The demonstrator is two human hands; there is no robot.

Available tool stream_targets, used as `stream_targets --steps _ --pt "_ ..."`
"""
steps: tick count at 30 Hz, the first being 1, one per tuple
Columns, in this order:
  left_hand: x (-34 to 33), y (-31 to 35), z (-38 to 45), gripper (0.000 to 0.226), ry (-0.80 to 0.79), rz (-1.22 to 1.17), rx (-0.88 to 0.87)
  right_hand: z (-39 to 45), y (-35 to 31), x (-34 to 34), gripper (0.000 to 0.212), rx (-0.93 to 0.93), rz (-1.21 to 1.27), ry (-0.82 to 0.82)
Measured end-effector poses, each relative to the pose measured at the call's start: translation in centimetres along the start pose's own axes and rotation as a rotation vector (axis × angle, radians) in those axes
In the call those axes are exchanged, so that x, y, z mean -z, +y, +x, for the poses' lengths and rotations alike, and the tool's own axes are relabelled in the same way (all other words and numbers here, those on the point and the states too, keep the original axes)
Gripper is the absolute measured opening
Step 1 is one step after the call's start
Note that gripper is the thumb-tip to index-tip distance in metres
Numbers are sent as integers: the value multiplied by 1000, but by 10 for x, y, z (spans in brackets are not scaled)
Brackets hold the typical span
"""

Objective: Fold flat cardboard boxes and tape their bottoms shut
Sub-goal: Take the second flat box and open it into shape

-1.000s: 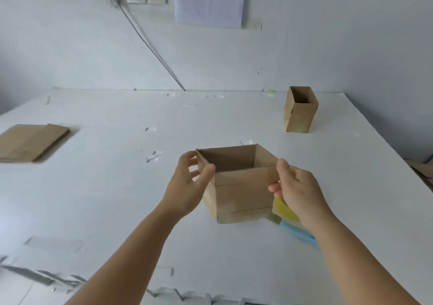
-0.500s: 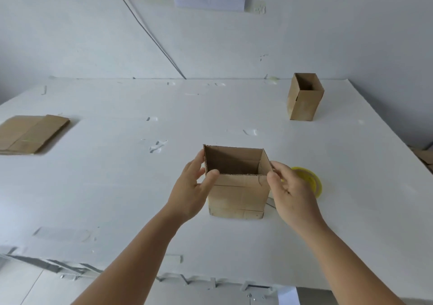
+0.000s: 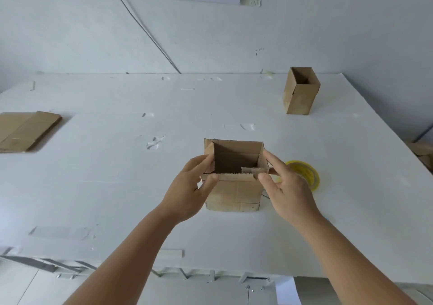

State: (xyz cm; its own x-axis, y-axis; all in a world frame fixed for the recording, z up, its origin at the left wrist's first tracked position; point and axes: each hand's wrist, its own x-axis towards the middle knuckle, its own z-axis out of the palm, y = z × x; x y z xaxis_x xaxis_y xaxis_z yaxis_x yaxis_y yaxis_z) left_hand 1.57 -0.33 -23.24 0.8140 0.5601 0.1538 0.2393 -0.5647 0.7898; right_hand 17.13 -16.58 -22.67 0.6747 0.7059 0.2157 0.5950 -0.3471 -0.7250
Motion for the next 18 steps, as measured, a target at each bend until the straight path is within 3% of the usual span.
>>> stream_targets --steps 7,12,18 --pt "-1 1 -6 32 86 -140 32 0 -3 -3 42 -17 119 123" --pt "-1 2 -4 31 104 -125 34 2 -1 4 18 79 8 51" --pt "-3 1 -5 29 90 -63 -35 0 0 4 15 179 -82 44"
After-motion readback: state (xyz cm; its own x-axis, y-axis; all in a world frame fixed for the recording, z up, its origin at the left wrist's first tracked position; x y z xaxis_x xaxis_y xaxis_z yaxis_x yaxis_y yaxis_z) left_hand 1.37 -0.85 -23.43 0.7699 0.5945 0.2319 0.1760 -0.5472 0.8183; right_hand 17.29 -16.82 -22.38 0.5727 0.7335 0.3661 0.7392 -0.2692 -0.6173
